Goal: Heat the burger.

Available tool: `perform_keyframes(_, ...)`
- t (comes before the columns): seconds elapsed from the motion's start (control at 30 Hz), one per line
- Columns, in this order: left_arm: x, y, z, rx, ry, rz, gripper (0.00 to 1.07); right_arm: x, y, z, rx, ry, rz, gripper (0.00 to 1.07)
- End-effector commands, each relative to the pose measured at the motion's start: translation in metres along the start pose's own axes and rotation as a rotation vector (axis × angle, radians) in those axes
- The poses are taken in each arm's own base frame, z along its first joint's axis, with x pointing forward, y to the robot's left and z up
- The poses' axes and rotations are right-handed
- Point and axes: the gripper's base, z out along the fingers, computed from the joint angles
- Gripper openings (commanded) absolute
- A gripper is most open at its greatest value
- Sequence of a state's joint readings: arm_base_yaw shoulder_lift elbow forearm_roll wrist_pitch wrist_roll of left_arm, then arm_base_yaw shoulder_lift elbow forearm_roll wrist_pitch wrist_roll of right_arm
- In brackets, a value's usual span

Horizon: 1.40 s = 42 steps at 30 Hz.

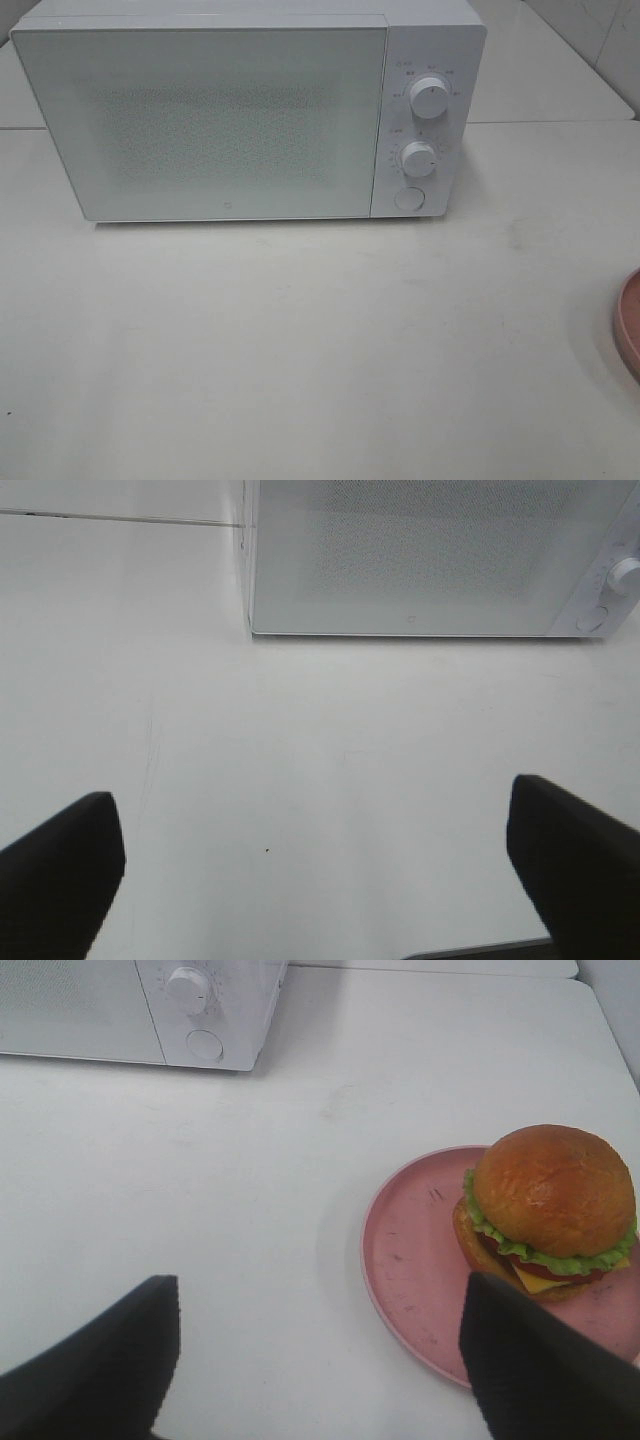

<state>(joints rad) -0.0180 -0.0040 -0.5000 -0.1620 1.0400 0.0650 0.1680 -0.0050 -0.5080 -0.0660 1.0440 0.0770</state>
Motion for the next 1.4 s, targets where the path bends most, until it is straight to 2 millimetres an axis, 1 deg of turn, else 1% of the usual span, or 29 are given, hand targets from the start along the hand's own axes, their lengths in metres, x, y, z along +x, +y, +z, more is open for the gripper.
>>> perform_keyframes(0.03, 0.0022, -0.0013, -0.0026, 0.011, -0.030, -0.006, 0.96, 0.0008, -0.0001, -0.0022, 0.002, -0.023, -0.009, 0.76)
perform_keyframes(1.4, 0.0021, -0.0013, -0.0024, 0.011, -0.029, -0.006, 0.96, 0.0008, -0.0001, -0.0022, 0.002, -0.023, -0.009, 0.76)
